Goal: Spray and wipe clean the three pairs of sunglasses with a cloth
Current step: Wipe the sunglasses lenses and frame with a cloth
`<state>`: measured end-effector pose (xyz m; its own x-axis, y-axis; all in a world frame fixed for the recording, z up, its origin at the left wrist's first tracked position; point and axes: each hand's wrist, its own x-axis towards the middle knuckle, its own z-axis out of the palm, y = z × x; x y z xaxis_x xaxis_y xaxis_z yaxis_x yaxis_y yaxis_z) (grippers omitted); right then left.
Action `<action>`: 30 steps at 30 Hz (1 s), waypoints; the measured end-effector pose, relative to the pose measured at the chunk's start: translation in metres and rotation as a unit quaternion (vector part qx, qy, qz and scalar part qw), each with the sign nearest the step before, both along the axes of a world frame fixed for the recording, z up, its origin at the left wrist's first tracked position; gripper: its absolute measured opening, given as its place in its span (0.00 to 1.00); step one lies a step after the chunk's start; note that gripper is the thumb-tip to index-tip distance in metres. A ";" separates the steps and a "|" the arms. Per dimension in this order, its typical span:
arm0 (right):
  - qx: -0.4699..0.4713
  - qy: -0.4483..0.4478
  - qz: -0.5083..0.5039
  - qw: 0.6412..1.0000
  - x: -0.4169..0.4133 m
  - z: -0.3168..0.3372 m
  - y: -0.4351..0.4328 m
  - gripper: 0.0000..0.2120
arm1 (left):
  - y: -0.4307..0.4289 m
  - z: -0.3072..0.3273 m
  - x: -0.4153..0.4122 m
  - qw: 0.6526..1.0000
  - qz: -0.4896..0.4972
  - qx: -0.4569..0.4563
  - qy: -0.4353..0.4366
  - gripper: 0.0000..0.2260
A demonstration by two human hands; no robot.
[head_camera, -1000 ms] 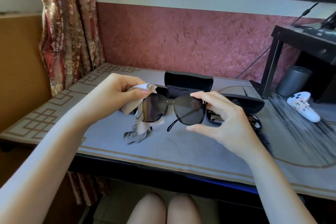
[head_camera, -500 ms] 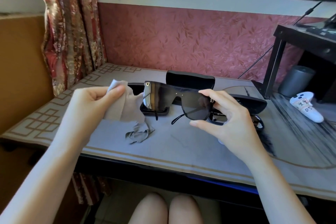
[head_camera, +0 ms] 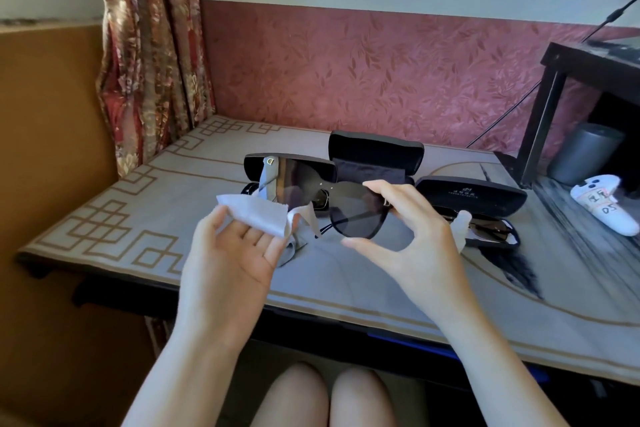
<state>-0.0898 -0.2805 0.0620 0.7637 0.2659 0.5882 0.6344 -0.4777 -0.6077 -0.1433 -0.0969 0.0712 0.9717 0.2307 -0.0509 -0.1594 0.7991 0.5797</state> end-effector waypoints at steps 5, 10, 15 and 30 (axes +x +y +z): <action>-0.032 -0.032 -0.007 0.999 -0.004 0.001 -0.001 0.22 | 0.001 -0.004 -0.003 0.994 0.001 0.108 0.009 0.19; -0.058 -0.024 0.000 0.998 -0.006 0.003 -0.002 0.25 | 0.000 -0.012 0.001 0.977 0.029 0.209 0.026 0.06; -0.108 -0.063 -0.004 0.992 -0.013 0.004 0.002 0.25 | 0.001 -0.018 0.009 0.956 0.081 0.270 0.082 0.09; -0.103 -0.042 0.004 0.994 -0.014 0.011 0.001 0.25 | 0.010 -0.017 0.015 0.948 0.134 0.278 0.081 0.18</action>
<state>-0.1038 -0.2796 0.0733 0.7120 0.3921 0.5825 0.6825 -0.5813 -0.4430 -0.1279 -0.0868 0.0547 0.8640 0.5034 0.0071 -0.1861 0.3063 0.9336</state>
